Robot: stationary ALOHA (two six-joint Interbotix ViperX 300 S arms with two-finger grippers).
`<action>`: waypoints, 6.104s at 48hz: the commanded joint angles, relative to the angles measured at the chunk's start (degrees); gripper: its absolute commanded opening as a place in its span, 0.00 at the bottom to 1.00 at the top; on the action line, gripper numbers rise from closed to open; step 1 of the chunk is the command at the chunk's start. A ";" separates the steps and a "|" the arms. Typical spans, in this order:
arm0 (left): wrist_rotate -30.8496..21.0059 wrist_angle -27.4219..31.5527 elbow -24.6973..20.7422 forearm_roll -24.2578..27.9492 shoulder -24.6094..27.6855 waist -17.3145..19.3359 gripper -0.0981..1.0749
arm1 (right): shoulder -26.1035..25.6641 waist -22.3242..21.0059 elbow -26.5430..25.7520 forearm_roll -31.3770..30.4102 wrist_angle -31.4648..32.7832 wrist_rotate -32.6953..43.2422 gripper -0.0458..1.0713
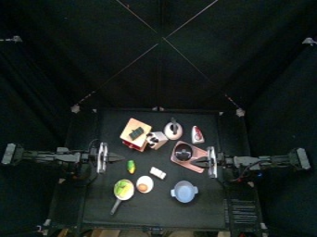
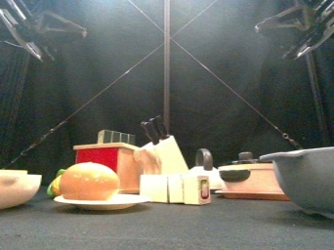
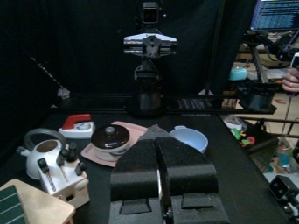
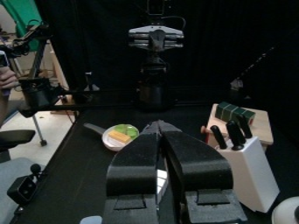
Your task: Place white sushi roll in middle of board to cut
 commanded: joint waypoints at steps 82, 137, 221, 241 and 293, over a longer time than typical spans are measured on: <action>0.26 0.26 -0.26 -7.12 0.97 2.99 0.12 | 35.95 -5.54 -30.41 30.06 33.31 2.81 0.14; 0.26 0.35 1.05 -5.63 0.97 2.90 0.39 | 53.44 3.52 -40.61 -18.37 50.45 50.98 0.70; 0.26 1.05 1.23 -5.63 0.97 3.34 0.40 | 72.07 4.48 -50.89 -22.94 49.39 50.89 0.57; 0.18 1.05 2.37 -5.63 0.62 3.16 0.39 | 67.15 5.19 -50.89 -23.12 48.52 51.06 0.53; 0.35 1.05 2.29 -5.63 -0.09 3.43 0.39 | 64.25 6.59 -50.45 -22.76 48.43 51.50 0.53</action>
